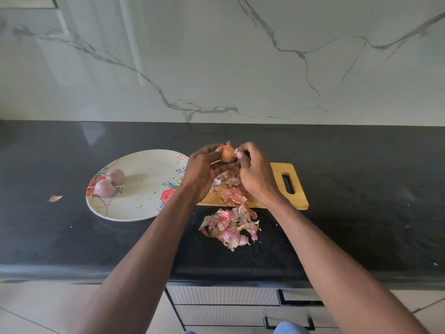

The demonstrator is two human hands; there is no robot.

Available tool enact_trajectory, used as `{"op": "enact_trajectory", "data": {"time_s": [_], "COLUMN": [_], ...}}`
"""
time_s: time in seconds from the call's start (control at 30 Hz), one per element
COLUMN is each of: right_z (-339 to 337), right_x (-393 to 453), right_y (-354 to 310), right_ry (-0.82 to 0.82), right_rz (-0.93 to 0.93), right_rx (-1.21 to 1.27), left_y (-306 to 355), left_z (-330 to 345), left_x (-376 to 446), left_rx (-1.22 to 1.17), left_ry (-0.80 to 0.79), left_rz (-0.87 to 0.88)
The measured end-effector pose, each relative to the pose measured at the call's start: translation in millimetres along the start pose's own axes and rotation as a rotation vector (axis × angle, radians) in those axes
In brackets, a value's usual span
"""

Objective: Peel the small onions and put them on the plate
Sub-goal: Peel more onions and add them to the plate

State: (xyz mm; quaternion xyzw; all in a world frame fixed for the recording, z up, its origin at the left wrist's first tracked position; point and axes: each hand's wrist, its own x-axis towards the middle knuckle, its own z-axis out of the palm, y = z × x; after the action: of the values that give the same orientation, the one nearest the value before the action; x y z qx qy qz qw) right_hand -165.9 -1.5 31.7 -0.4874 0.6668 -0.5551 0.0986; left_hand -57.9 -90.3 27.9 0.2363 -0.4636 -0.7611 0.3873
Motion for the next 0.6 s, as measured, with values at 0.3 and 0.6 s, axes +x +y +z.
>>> {"op": "enact_trajectory", "data": {"time_s": [0.3,0.6], "right_z": [3.1,-3.1], "right_x": [-1.4,3.9], "right_y": [3.4,6.2], "right_ry": [0.009,0.003], "right_rz": [-0.019,0.073], "right_rx": [-0.069,0.029], "left_y": [3.6,9.9], "left_z": [-0.1,-6.0], "left_x": [1.3,-0.4], "left_rx": [-0.103,-0.118], "left_ry": [-0.002,0.023], "left_rz": [-0.028,-0.012]}}
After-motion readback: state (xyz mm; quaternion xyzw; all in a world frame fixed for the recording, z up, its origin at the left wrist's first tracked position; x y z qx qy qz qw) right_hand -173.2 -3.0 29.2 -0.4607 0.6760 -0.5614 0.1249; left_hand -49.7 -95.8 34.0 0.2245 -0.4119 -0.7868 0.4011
